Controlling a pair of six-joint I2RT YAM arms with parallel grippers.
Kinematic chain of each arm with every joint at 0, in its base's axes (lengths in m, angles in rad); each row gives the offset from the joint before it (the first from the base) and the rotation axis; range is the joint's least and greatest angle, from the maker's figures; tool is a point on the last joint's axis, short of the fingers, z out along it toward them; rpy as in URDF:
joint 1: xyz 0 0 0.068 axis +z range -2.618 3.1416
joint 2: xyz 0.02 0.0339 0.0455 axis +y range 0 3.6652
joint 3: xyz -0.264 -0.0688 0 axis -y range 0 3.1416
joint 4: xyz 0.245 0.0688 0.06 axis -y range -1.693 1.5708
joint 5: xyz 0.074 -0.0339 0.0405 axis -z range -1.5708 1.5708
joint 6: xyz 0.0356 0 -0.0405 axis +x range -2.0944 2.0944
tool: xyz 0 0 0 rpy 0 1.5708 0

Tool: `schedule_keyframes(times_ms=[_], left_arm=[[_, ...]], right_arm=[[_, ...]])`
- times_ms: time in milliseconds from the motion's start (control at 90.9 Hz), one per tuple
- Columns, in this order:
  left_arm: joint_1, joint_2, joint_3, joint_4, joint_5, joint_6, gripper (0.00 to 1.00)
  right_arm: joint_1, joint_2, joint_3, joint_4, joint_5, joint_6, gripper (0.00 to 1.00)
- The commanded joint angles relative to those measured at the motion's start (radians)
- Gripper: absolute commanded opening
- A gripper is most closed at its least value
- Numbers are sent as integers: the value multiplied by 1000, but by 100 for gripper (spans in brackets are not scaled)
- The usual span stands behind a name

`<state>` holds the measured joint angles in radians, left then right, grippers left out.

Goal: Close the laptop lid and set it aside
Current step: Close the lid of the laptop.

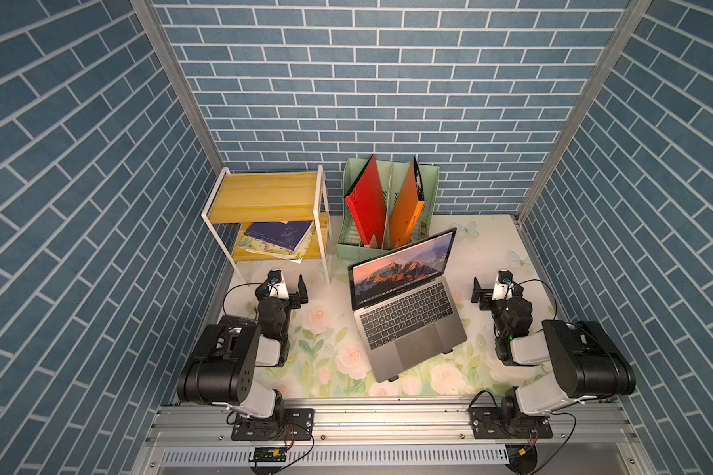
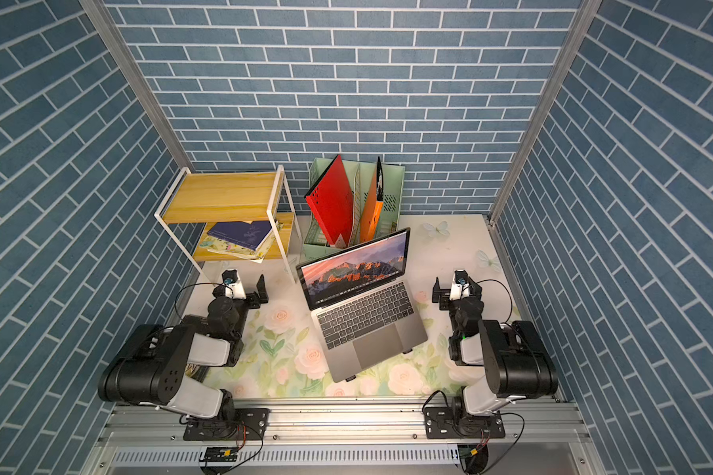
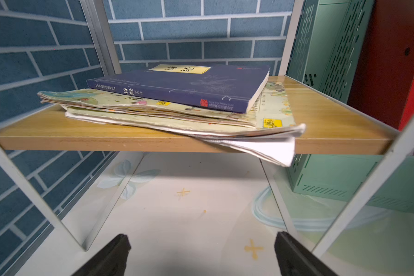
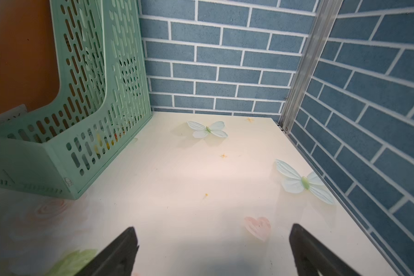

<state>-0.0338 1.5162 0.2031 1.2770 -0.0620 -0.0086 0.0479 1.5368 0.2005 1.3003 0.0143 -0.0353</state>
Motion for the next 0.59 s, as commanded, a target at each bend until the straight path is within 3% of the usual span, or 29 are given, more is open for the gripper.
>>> schedule_keyframes(times_ms=[0,209,275,330,418,583], left_arm=[[4,-2,4,18,4,-2,100],[5,-4,0,23,3,-1,100],[5,-67,-17,16,20,7,100],[5,-181,4,-107,9,-10,100],[5,-368,98,-485,-39,-136,100],[5,-608,217,-910,109,-262,100]], right_arm=[[4,-7,11,-9,-10,-21,100],[4,-8,11,-10,-10,-20,100],[5,-7,12,-9,-11,-20,100],[5,-7,13,-9,-10,-19,100],[4,-8,10,-8,-10,-20,100],[4,-87,16,-95,-50,-37,100]])
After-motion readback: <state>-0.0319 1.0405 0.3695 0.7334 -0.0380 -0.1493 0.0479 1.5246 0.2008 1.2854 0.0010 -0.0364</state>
